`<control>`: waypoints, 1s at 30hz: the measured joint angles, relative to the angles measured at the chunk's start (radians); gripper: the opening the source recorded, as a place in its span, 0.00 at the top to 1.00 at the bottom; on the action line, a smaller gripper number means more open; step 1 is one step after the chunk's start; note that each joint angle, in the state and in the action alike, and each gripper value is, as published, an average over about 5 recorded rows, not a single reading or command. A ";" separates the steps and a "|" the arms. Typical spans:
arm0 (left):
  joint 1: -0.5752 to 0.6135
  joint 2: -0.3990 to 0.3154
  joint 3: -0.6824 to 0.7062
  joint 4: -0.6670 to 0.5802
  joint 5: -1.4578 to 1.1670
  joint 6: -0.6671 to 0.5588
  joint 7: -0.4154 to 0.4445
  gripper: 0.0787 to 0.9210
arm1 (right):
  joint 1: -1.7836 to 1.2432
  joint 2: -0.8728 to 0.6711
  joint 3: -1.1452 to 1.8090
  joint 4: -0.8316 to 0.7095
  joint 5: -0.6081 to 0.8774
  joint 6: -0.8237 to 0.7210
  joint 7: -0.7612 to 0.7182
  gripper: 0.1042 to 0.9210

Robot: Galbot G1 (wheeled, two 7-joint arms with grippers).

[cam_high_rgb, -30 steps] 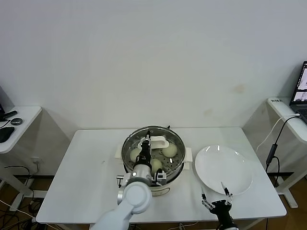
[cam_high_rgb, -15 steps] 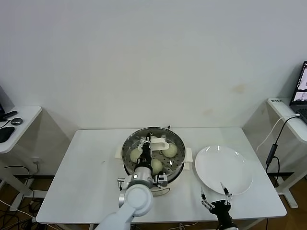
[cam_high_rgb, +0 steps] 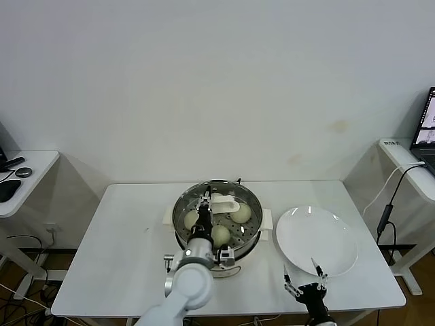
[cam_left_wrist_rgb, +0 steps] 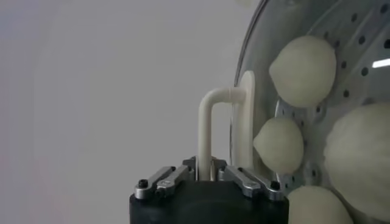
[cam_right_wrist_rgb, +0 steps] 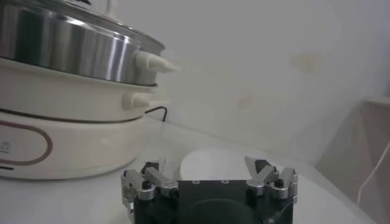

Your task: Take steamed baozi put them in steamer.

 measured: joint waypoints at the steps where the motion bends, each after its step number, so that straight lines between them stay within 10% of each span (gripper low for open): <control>1: 0.007 0.003 -0.004 -0.008 -0.012 -0.004 -0.007 0.55 | -0.001 0.000 0.000 0.001 0.000 0.000 0.000 0.12; 13: 0.219 0.073 -0.114 -0.248 -0.429 -0.102 -0.154 0.16 | -0.003 -0.009 0.000 0.003 0.001 -0.001 -0.003 0.12; 30: 0.824 0.020 -0.484 -0.448 -1.326 -0.576 -0.396 0.12 | -0.061 -0.077 -0.042 0.098 0.152 -0.092 -0.028 0.12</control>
